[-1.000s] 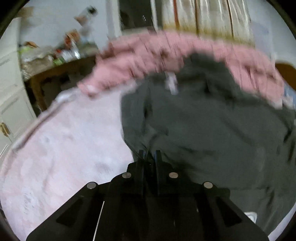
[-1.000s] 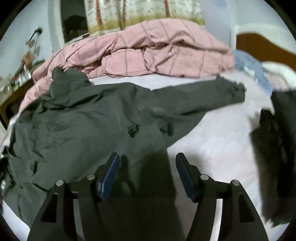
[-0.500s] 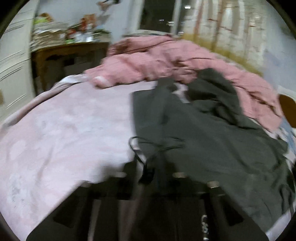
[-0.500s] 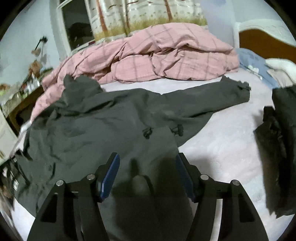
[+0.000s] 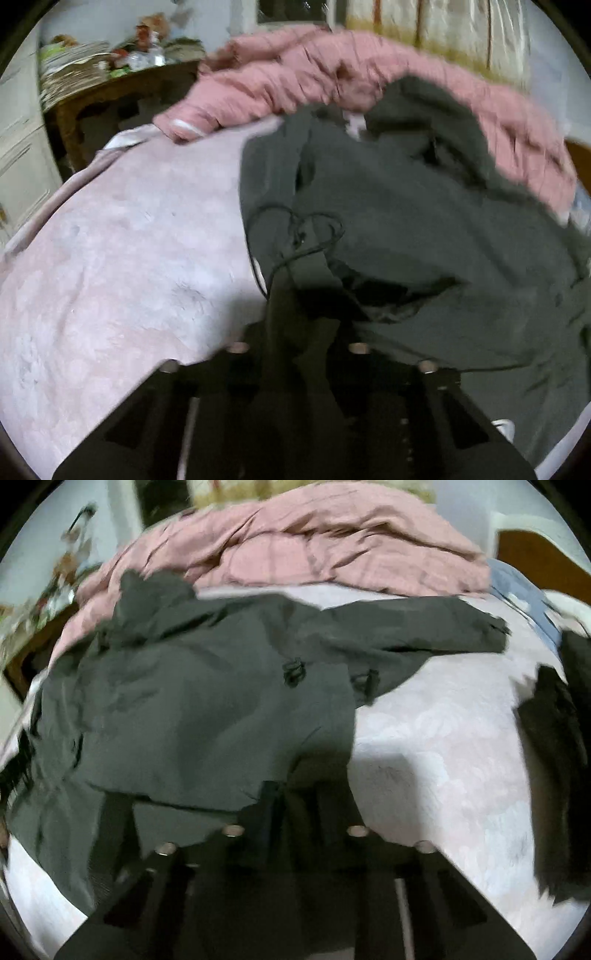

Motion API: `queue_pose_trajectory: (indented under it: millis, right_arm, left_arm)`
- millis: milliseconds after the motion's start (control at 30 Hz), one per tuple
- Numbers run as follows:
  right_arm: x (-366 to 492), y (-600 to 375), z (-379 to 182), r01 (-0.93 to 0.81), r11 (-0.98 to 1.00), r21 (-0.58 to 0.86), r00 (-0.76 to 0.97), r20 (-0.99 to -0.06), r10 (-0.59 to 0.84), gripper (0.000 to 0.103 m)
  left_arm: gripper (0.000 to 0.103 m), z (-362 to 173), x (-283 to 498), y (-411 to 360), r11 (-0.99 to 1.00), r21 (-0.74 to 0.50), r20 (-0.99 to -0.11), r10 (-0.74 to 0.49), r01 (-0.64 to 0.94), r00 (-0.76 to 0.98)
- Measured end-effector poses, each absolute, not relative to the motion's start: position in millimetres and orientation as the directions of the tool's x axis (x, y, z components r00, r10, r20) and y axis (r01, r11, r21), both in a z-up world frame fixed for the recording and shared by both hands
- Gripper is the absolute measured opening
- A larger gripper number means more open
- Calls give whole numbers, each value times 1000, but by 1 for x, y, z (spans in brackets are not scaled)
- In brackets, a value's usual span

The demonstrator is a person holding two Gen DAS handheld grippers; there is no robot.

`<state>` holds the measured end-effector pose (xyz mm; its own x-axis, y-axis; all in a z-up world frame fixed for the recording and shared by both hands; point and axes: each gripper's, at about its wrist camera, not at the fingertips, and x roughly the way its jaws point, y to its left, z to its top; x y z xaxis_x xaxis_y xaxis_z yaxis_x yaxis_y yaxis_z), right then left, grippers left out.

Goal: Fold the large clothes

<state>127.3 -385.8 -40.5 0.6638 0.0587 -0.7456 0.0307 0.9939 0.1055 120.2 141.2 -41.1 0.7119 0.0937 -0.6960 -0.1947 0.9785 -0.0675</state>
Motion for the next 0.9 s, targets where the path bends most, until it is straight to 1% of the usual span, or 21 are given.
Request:
queue_pose_trajectory:
  millis: [33, 67, 100, 133, 167, 200, 233, 300, 367, 433, 467, 533, 567, 600, 633, 700, 800, 900]
  right_arm:
    - [120, -383, -34, 56, 995, 84, 698, -716, 21, 9]
    - [113, -381, -27, 86, 995, 59, 725, -689, -21, 7]
    - [103, -377, -19, 142, 990, 10, 754, -649, -101, 4]
    - [95, -376, -13, 175, 984, -17, 770, -621, -147, 4]
    - [91, -376, -8, 163, 987, -3, 776, -617, -130, 4]
    - [90, -379, -8, 136, 990, 21, 770, -632, -92, 4]
    - [90, -383, -10, 125, 991, 39, 759, -647, -70, 4]
    - [93, -394, -24, 139, 987, 84, 720, -692, -43, 4]
    - [100, -403, -39, 149, 983, 109, 675, -738, -20, 5]
    - [101, -411, -44, 168, 974, 151, 668, -744, 0, 8]
    - [100, -413, -41, 176, 970, 166, 678, -735, 2, 10]
    - [95, -414, -32, 193, 970, 147, 708, -706, -34, 24]
    - [90, -413, -26, 201, 971, 128, 732, -679, -62, 26]
    - [84, -413, -19, 201, 973, 112, 758, -647, -82, 31]
    - [81, -413, -13, 198, 975, 106, 774, -627, -89, 41]
    - [68, -413, -2, 181, 976, 124, 810, -581, -77, 51]
    - [52, -411, 6, 118, 973, 197, 836, -549, 10, 52]
    - [36, -407, 4, 127, 962, 242, 843, -538, 24, 55]
  left_arm:
    - [10, -35, 115, 143, 974, -97, -671, 87, -203, 736]
    - [9, -32, 111, 143, 973, -89, -656, 104, -213, 748]
    - [9, -31, 110, 139, 975, -56, -647, 128, -215, 752]
    - [10, -33, 112, 135, 978, -19, -651, 147, -210, 745]
    - [10, -38, 116, 132, 975, 21, -663, 178, -220, 727]
    - [11, -45, 120, 131, 973, 40, -685, 194, -229, 703]
    - [14, -50, 126, 130, 972, 53, -706, 200, -231, 679]
    - [19, -56, 133, 132, 969, 71, -725, 214, -238, 654]
    - [22, -56, 131, 132, 966, 84, -718, 230, -246, 657]
    - [22, -55, 127, 132, 966, 82, -705, 231, -247, 671]
    - [20, -53, 124, 133, 968, 68, -694, 220, -242, 685]
    - [20, -45, 114, 135, 972, 28, -656, 192, -232, 730]
    - [20, -40, 109, 135, 973, 14, -638, 185, -229, 748]
    - [20, -35, 103, 135, 974, 0, -621, 177, -226, 763]
    - [20, -30, 96, 134, 975, -14, -608, 167, -221, 776]
    - [20, -21, 83, 127, 978, -34, -589, 146, -206, 795]
    - [20, -9, 62, 111, 985, -27, -533, 131, -171, 836]
    - [21, -1, 45, 94, 985, -23, -482, 137, -169, 865]
